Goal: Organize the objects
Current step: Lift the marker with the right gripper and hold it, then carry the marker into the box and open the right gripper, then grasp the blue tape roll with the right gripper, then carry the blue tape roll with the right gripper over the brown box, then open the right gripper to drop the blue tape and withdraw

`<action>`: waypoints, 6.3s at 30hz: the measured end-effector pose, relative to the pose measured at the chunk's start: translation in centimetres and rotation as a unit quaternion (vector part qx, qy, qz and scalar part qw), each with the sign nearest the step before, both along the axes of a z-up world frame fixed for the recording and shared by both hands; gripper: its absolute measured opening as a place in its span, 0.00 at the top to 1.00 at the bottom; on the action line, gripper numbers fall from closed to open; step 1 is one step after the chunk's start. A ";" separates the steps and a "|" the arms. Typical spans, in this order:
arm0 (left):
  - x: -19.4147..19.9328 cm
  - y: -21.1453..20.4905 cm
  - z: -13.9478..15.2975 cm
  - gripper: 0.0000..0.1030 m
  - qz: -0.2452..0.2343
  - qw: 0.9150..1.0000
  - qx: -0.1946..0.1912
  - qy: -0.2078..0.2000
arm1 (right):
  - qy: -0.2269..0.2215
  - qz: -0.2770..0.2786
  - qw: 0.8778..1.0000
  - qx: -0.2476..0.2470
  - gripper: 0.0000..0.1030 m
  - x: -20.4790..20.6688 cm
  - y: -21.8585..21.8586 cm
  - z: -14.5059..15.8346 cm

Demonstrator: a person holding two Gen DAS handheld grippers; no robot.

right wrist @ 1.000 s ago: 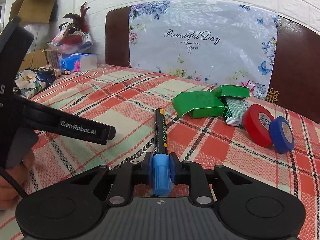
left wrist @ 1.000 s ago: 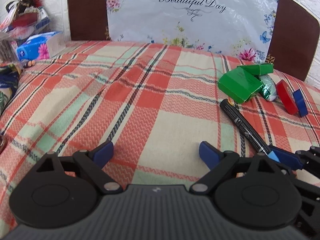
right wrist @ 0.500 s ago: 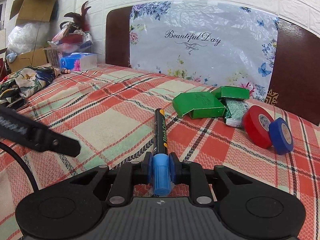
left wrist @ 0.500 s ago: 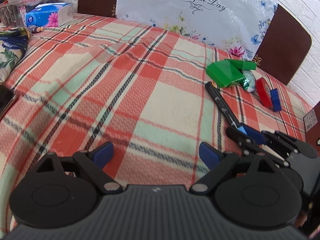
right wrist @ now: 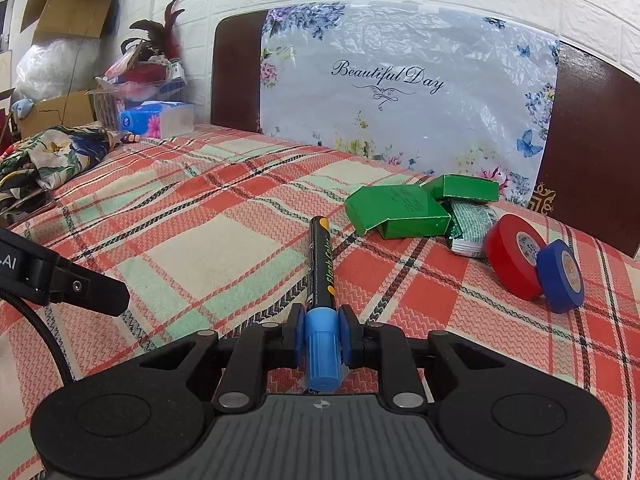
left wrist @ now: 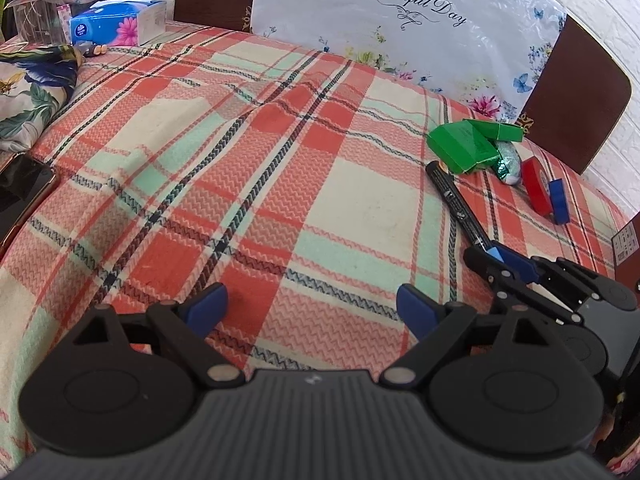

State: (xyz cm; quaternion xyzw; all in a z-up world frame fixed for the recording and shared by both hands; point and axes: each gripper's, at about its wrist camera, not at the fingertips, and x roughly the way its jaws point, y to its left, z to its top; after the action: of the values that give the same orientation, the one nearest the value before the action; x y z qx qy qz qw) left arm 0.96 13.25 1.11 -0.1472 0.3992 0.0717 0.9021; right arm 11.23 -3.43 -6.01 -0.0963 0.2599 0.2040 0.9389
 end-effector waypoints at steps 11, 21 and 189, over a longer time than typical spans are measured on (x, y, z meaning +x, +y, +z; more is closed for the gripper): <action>0.0 -0.4 0.0 0.11 0.011 1.000 0.016 0.009 | 0.001 0.000 1.000 0.004 0.82 0.0 -0.1 0.0; 0.1 -1.0 -0.1 0.11 0.025 0.999 0.043 0.021 | 0.014 0.000 1.000 0.023 0.82 -0.5 -0.5 0.2; 5.3 -34.0 8.9 0.57 -0.349 0.912 0.163 -0.141 | -0.195 -0.338 0.921 -0.013 0.45 -16.3 -21.5 8.0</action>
State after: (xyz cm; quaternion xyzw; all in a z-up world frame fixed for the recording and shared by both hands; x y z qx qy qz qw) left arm 6.21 -20.70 9.97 0.1423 0.2765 -0.2051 0.9280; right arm -5.12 -24.89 1.95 -0.0525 0.0918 -0.1517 0.9828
